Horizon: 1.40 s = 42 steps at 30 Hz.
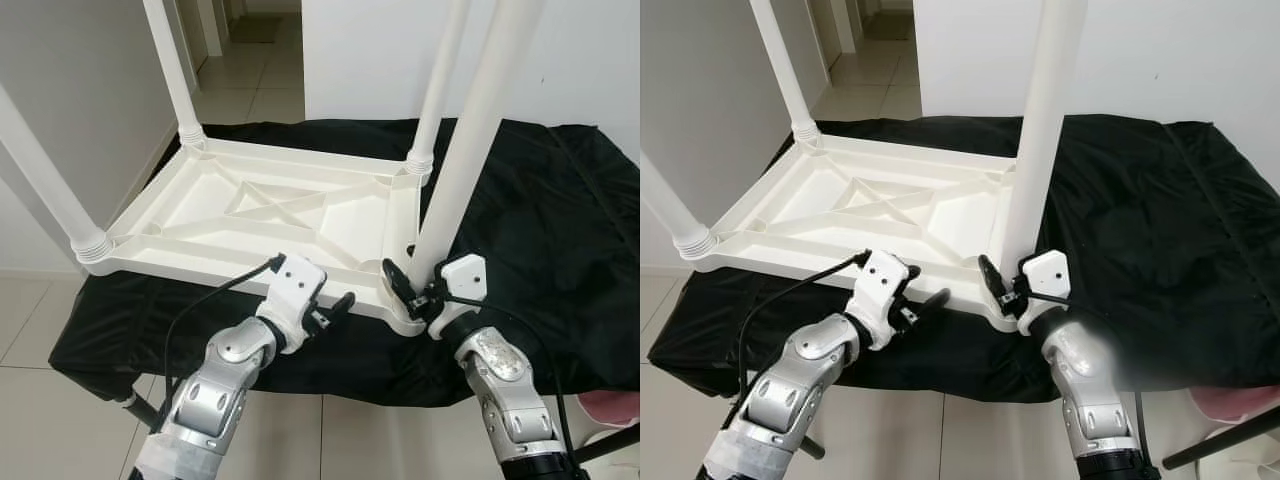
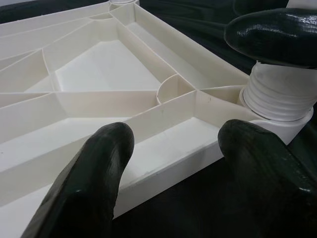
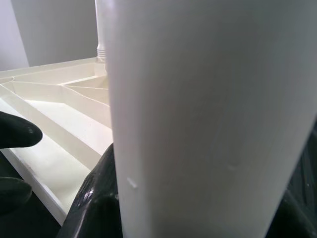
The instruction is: Building children table
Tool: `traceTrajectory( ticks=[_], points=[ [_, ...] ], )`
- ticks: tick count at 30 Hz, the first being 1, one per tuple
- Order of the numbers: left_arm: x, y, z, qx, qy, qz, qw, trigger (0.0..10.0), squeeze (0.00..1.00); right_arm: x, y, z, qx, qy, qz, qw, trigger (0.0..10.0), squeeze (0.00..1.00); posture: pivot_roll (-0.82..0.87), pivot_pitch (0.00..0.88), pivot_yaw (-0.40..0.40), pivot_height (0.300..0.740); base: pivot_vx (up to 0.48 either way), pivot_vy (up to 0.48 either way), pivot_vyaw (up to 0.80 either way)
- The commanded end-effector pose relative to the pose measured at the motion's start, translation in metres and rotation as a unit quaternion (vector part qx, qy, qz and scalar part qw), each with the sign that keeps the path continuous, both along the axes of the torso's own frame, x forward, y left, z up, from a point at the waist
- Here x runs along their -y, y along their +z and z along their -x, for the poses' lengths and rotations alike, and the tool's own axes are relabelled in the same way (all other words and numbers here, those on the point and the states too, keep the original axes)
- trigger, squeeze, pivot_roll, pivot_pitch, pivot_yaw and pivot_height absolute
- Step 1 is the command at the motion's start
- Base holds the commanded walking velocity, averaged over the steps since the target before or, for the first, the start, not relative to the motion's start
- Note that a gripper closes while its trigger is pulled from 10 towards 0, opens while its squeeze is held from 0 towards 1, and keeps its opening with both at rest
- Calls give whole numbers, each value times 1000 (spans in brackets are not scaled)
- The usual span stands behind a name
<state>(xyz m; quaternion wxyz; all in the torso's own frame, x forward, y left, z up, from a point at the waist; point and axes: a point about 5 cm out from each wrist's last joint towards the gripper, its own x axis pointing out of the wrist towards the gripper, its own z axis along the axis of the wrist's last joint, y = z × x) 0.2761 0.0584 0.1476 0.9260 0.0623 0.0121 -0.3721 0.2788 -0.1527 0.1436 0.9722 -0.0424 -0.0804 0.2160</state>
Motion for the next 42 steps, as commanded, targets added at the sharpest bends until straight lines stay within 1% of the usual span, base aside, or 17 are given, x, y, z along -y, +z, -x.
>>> traceTrajectory(
  ticks=[1,7,8,10,11,12,14,18,20,22,23,27,31,36,39,40,42],
  points=[
    [0,1,2,4,0,-2,1000,10000,0,-9,-32,6,-89,18,-13,996,10000,0,-22,19,63,740,0,0,0],
    [-2,0,3,3,1,-5,1000,10000,0,-6,-39,7,-114,-41,-25,992,10000,0,-19,22,61,740,0,0,0],
    [-2,0,3,3,1,-5,1000,10000,0,-6,-39,7,-114,-41,-25,992,10000,0,-19,22,61,740,0,0,0],
    [-2,0,4,2,1,-5,1000,10000,0,-9,-41,8,-135,-64,-69,986,10000,0,-20,24,63,740,0,0,0],
    [-2,0,4,2,1,-5,1000,10000,0,-9,-41,8,-135,-64,-69,986,10000,0,-20,24,63,740,0,0,0],
    [-1,0,4,2,1,-4,1000,10000,0,-11,-42,8,-142,-68,-86,984,10000,0,-23,23,65,740,0,0,0],
    [-1,0,4,2,0,-4,1000,10000,0,-12,-40,7,-142,-68,-89,983,10000,0,-23,23,65,740,0,0,0],
    [-1,0,4,2,-2,-4,1000,10000,0,-13,-37,5,-132,-67,-71,986,10000,0,-23,23,65,740,0,0,0],
    [-1,0,4,1,-1,-5,1000,10000,0,-12,-35,5,-116,-66,-47,990,10000,0,-22,27,60,740,0,0,0],
    [-2,-1,4,1,0,-5,1000,10000,0,-12,-34,6,-111,-66,-39,991,10000,0,-22,27,60,740,0,0,0],
    [-2,-1,4,1,3,-5,1000,10000,0,-14,-33,7,-100,-60,-16,993,10000,0,-22,28,58,740,0,0,0],
    [-2,-1,4,0,6,-2,1000,10000,0,-18,-33,11,-72,-41,37,996,10000,0,-19,29,54,740,0,0,0],
    [-1,0,5,0,7,-1,1000,10000,0,-20,-35,13,-59,-22,66,996,10000,0,-17,30,54,740,0,0,0],
    [-2,0,3,1,10,-1,1000,10000,0,-20,-36,15,-62,-11,61,996,10000,0,-17,29,52,740,0,0,0],
    [-3,0,3,2,12,-1,1000,10000,0,-20,-42,15,-75,-11,52,996,10000,0,-17,26,49,740,0,0,0],
    [-3,0,3,3,12,0,1000,10000,0,-19,-44,15,-90,-20,26,995,10000,0,-15,24,47,740,0,0,0],
    [-2,0,4,3,11,-1,1000,10000,0,-17,-45,14,-96,-27,14,995,10000,0,-14,24,47,740,0,0,0]
  ],
)
